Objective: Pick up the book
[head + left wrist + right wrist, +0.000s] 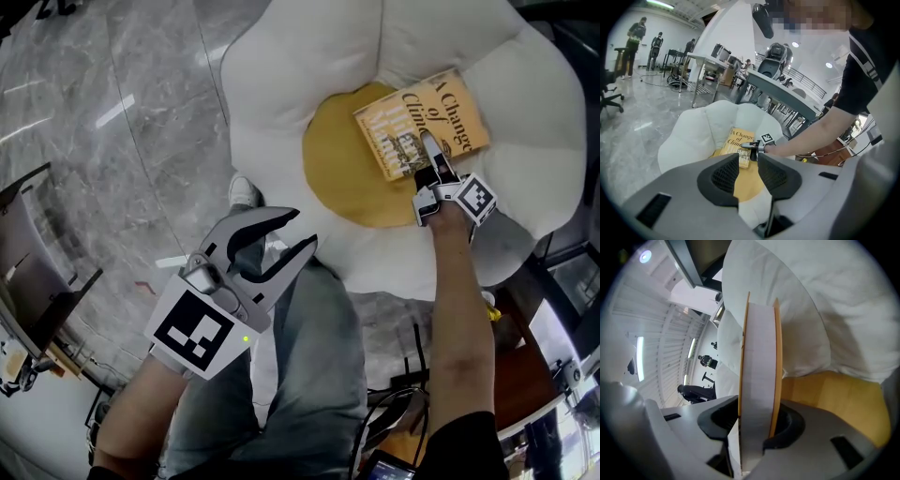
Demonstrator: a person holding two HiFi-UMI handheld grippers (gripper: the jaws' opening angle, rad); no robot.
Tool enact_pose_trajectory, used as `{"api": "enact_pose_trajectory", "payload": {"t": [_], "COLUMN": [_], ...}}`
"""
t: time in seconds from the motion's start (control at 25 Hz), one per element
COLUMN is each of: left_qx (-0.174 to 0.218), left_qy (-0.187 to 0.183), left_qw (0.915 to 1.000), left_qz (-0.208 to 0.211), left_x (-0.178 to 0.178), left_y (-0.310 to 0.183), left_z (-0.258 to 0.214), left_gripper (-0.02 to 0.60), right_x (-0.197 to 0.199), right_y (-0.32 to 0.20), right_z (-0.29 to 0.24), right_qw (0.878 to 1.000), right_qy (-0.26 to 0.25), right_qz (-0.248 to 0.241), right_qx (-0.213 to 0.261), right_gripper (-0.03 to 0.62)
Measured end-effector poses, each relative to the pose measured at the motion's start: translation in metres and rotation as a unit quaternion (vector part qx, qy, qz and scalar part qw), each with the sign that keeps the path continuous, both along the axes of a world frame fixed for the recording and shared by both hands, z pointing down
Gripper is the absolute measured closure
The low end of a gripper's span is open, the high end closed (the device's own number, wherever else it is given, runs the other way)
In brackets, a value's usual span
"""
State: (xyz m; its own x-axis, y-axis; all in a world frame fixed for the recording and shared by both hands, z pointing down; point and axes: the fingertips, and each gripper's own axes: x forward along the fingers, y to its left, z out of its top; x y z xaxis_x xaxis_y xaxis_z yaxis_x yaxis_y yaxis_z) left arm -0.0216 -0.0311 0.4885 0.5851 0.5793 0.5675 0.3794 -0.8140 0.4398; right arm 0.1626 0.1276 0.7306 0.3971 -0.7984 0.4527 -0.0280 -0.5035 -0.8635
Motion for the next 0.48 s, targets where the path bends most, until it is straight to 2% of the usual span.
{"api": "enact_pose_trajectory", "payload": {"t": [0.48], "left_qx": [0.0], "left_qy": [0.002], "left_qw": [1.0], "left_qz": [0.005], "left_x": [-0.014], "left_y": [-0.015], "left_z": [-0.009], "left_gripper": [0.466], "right_x": [-0.001], "right_y": [-0.002], "right_z": [-0.018], "right_qw": [0.999], "right_qy": [0.007], "right_qz": [0.034], "right_qx": [-0.006], "right_gripper": [0.432]}}
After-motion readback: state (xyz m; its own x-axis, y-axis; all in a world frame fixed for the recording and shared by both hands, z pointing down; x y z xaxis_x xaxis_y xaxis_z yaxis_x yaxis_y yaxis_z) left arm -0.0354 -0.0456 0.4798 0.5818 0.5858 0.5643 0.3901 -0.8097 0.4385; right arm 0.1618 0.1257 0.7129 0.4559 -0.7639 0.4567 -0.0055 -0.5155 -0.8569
